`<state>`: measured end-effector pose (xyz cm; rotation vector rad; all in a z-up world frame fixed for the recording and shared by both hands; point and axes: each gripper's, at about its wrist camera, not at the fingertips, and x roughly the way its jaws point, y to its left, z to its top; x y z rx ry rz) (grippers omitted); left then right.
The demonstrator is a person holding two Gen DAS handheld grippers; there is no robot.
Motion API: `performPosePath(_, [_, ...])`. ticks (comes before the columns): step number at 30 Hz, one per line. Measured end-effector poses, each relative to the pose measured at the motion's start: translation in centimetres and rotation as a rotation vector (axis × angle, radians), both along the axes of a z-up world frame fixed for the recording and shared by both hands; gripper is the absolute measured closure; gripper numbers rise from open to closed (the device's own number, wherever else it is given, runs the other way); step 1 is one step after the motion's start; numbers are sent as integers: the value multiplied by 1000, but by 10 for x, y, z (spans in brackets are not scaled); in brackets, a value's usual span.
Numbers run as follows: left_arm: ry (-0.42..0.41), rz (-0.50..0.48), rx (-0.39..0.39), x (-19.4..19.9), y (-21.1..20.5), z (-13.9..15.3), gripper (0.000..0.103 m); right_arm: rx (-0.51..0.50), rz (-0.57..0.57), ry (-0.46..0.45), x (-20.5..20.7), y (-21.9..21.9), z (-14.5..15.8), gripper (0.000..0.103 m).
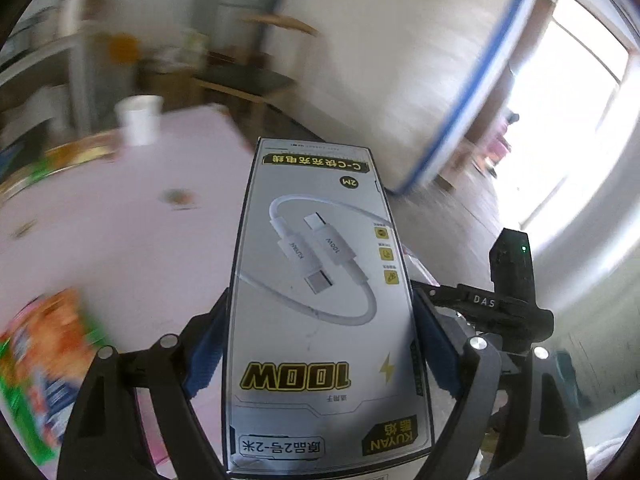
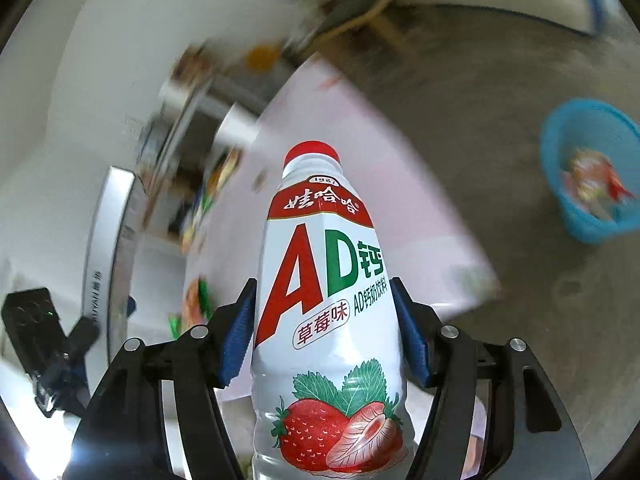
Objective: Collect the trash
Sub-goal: 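Lift the cable box with the left tool while the right grasps the AD bottle, then carry the cable box and AD bottle over the blue wastebasket with both tools, then open both tools over the wastebasket to drop the bottle and box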
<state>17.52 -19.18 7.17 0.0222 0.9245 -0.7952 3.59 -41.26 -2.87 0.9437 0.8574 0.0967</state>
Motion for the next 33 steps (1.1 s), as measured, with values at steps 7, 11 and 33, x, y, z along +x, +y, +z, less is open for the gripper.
performPosePath(7, [173, -243, 79, 16, -163, -50, 20, 103, -305, 85, -58, -99, -48, 42])
performPosePath(11, [235, -319, 158, 31, -253, -92, 19, 165, -426, 119, -54, -142, -76, 42])
performPosePath(33, [482, -273, 155, 69, -403, -173, 14, 368, -668, 45, -82, -203, -144, 20])
